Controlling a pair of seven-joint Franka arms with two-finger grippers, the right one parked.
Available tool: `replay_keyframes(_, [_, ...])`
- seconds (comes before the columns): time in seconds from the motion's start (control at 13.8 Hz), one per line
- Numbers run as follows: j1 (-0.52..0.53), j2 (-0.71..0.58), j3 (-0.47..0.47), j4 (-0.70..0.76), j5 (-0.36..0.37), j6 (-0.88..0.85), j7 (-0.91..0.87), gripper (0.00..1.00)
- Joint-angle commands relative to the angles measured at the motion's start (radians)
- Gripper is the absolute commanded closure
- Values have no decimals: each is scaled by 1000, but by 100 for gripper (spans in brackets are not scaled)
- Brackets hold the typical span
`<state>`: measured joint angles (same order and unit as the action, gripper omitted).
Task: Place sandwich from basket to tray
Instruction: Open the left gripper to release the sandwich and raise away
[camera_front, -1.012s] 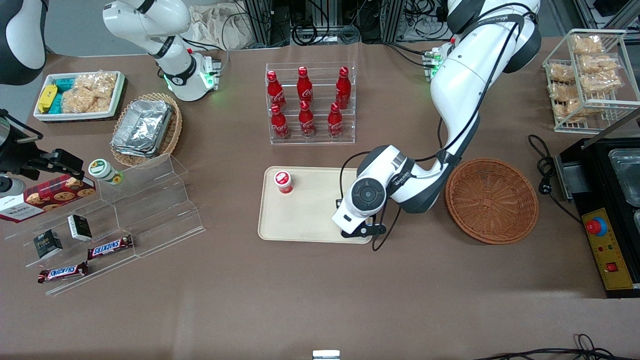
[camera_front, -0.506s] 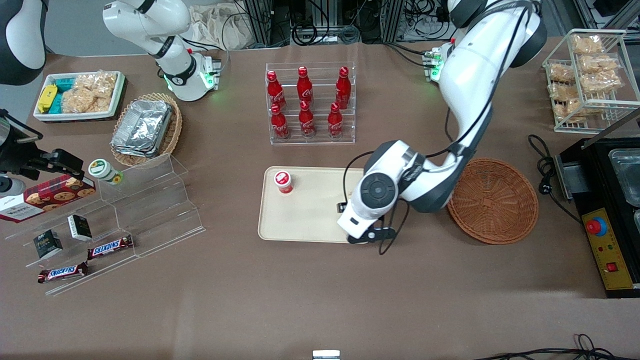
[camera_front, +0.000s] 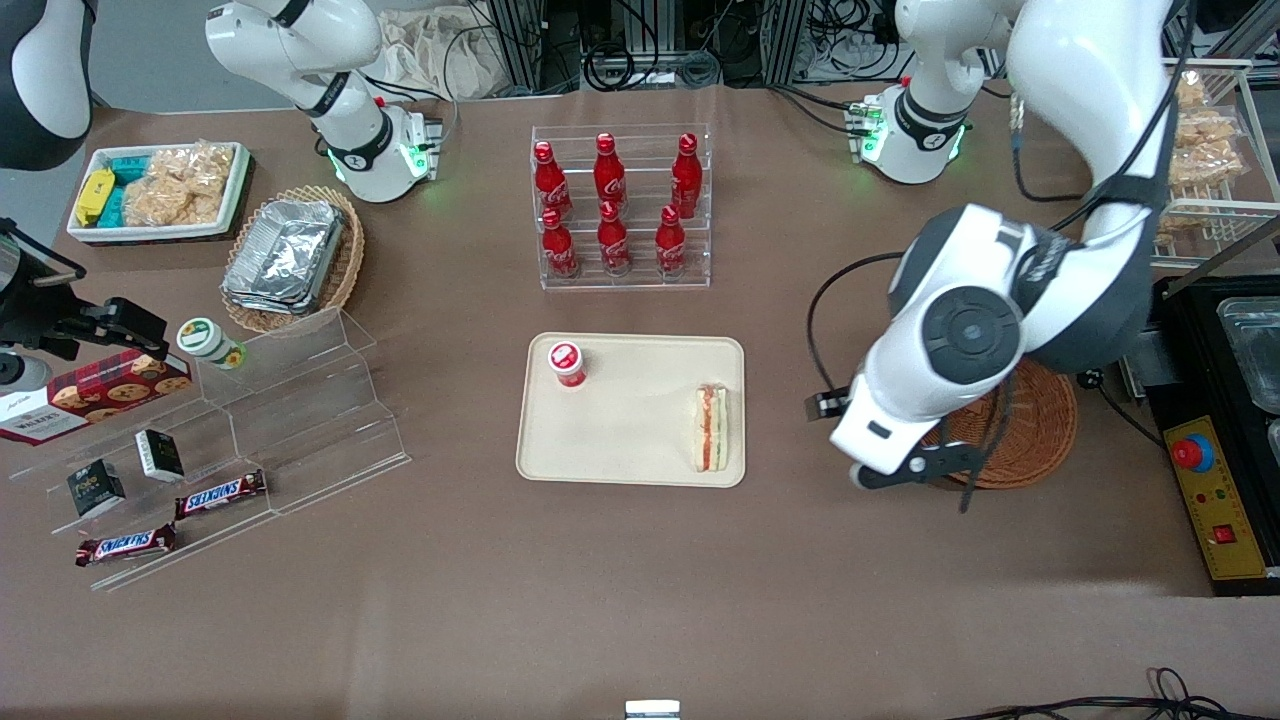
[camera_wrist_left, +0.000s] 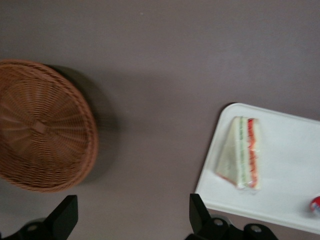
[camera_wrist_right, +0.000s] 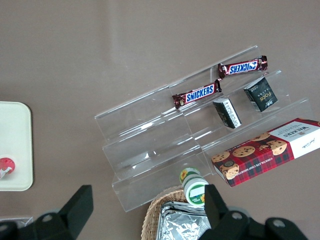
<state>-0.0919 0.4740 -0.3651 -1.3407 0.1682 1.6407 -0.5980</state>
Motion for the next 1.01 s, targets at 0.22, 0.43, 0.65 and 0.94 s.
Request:
replay_keyframes(0.22, [-41,-320,268,-329,-113,22,381,1])
replay_keyframes(0.43, [-45,-379,345,-376,-113,24,516,2])
replay_keyframes(0.65, [7,-382,351,-347,-111,18,573,1])
replay_keyframes(0.94, [9,-301,350,-223,-114,-13,570,0])
